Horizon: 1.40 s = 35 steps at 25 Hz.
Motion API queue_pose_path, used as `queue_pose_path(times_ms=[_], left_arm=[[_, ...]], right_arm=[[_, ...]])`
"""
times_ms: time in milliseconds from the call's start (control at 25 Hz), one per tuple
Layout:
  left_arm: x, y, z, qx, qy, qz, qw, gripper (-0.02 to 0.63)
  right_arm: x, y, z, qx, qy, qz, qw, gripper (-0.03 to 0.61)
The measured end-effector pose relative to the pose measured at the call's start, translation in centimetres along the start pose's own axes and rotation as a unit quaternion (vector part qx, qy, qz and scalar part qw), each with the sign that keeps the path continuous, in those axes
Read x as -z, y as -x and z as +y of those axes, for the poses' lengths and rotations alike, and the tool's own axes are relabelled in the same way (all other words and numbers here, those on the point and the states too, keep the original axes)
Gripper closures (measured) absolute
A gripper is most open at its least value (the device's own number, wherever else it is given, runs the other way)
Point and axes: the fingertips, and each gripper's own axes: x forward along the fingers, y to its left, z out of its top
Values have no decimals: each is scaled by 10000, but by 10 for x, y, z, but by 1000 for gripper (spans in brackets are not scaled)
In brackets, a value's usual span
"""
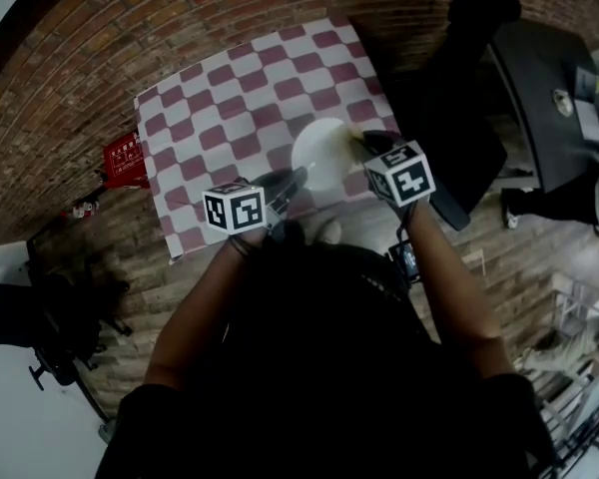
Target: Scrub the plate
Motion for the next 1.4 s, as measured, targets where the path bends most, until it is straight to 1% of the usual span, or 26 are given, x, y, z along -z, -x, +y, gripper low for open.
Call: queue_pose_path(times_ms=[80, 160, 320, 400, 480, 640, 720, 840, 960, 1040, 1160, 1280, 1400], left_arm=[[3, -5, -7, 40, -27, 68, 10000, 588], [3, -10, -12, 92, -59, 118, 9999, 588], [-1, -16, -18, 108, -129, 170, 9997, 589], [-9, -16, -18, 100, -190, 114, 9997, 593], [-18, -12, -14, 55, -189, -5, 9998, 595], [-37, 1, -7, -73, -52, -377, 9992, 595], [-43, 7, -3, -157, -63, -468, 9988, 595], [-38, 9, -3, -201, -184, -352, 9990, 595], [-27, 8, -6, -216, -230, -165, 9994, 594], [-21, 6, -10, -179, -228, -74, 9996, 594], [-11, -1, -18, -78, -135, 23, 9999, 592], [-6, -9, -27, 88, -54, 92, 9999, 589], [-11, -12, -33, 202, 16, 28, 9998, 589]], right_arm=[[-16, 8, -1, 62, 106, -160, 9998, 534], [-33, 15, 8, 14, 259, -345, 9991, 534], [-53, 20, 49, -305, 688, -561, 9956, 534], [-51, 17, 73, -561, 909, -489, 9931, 534], [-44, 15, 89, -703, 1034, -387, 9914, 534], [-18, 11, 90, -872, 940, -50, 9917, 534], [-2, 8, 87, -949, 917, 178, 9911, 534], [15, 6, 67, -816, 829, 438, 9922, 532], [18, 9, 32, -389, 782, 525, 9948, 532], [10, 14, 16, -202, 709, 484, 9961, 532], [-15, 24, 2, 70, 774, 199, 9968, 533], [-41, 30, 10, 141, 1062, -158, 9941, 534], [-54, 32, 38, -6, 1331, -312, 9906, 534]])
